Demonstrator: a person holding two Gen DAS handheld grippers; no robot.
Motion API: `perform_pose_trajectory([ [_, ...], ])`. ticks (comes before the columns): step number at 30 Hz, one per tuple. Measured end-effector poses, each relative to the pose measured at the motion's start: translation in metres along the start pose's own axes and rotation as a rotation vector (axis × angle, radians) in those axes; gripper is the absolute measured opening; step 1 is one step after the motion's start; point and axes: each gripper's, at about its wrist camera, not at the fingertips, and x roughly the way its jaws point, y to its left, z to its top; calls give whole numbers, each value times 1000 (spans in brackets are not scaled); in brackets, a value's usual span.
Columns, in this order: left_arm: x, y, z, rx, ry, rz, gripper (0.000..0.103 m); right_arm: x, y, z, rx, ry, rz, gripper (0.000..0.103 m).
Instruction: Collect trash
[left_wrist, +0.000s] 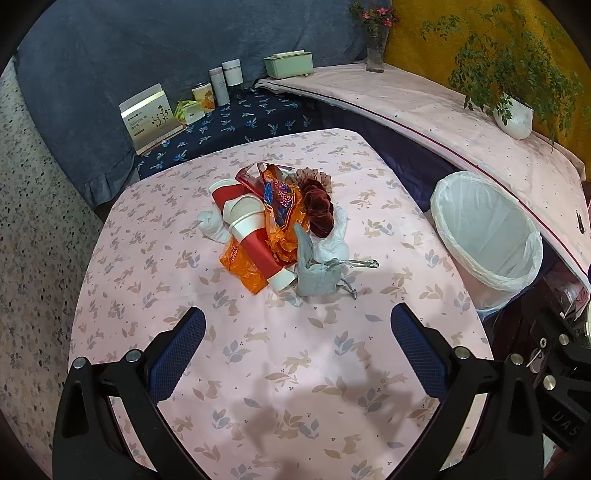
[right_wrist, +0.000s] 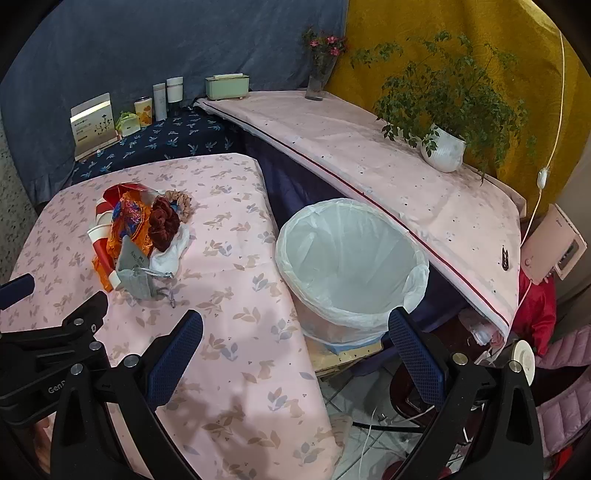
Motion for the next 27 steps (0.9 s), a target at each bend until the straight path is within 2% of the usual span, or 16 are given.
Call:
perform_pose_trajectory([
  [27, 7, 0, -1, -9, -2, 20, 96, 6, -1, 2, 16, -9, 10, 96],
])
